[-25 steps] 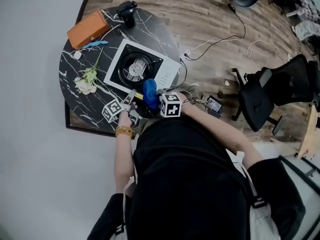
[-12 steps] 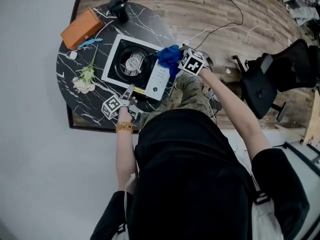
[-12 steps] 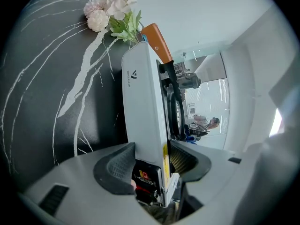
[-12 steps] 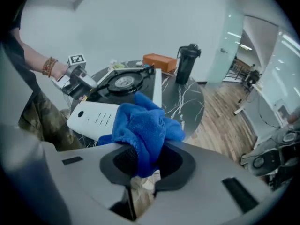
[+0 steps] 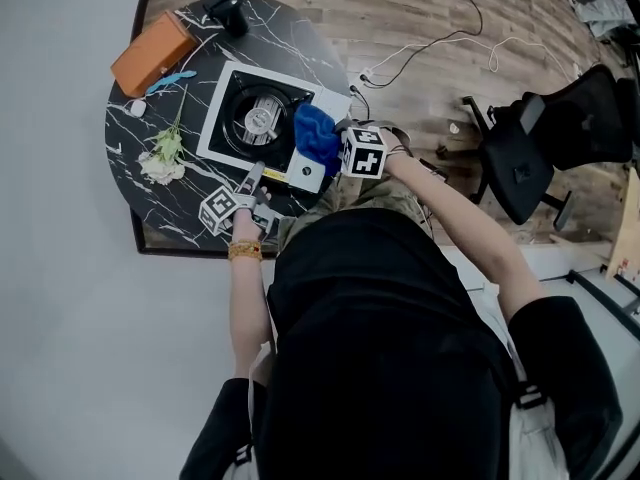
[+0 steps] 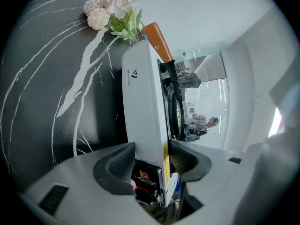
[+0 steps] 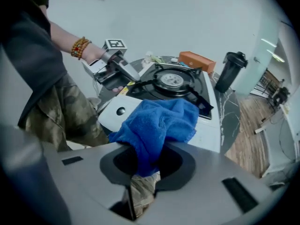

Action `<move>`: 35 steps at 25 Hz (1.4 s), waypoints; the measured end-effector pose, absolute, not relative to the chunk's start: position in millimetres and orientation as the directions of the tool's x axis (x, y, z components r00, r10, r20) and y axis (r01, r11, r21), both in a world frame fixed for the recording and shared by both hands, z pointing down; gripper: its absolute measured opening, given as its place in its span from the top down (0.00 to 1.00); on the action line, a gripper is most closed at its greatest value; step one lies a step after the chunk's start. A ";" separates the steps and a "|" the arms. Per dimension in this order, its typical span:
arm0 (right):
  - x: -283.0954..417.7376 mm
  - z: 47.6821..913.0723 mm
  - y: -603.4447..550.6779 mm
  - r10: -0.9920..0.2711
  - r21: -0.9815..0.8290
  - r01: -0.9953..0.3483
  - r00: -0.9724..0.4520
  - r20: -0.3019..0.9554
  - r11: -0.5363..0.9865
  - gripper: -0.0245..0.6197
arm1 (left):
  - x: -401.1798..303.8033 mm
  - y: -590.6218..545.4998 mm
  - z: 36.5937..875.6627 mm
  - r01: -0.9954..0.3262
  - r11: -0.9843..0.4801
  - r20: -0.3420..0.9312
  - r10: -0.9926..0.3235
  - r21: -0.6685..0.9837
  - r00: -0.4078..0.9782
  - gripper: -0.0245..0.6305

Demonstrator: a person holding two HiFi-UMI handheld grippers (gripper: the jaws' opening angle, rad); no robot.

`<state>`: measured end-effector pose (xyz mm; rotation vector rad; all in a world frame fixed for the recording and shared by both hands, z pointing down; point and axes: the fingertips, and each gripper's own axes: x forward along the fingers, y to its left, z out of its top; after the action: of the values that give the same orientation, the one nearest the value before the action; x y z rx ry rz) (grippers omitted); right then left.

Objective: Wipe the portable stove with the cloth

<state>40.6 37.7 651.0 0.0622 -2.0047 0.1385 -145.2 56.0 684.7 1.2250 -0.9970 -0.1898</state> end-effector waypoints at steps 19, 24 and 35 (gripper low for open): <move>-54.7 601.1 124.7 0.250 -0.293 0.063 -0.704 0.664 0.954 0.86 | -147.4 57.6 654.6 -0.360 0.291 0.460 -0.635 0.887 0.621 0.59; -66.0 521.2 88.7 0.069 -0.297 -0.044 -0.930 0.362 0.954 0.86 | -125.0 66.5 542.4 -0.062 -0.088 -0.009 -0.648 0.994 0.762 0.59; -79.7 516.9 109.1 0.088 -0.077 0.059 -0.885 0.457 0.995 0.81 | -73.3 66.6 517.5 -0.055 -0.247 -0.074 -0.484 0.967 0.872 0.69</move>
<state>-79.7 109.1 516.9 -0.1042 -2.6608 0.0831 -73.3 66.6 517.5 1.7904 -0.4092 -0.4250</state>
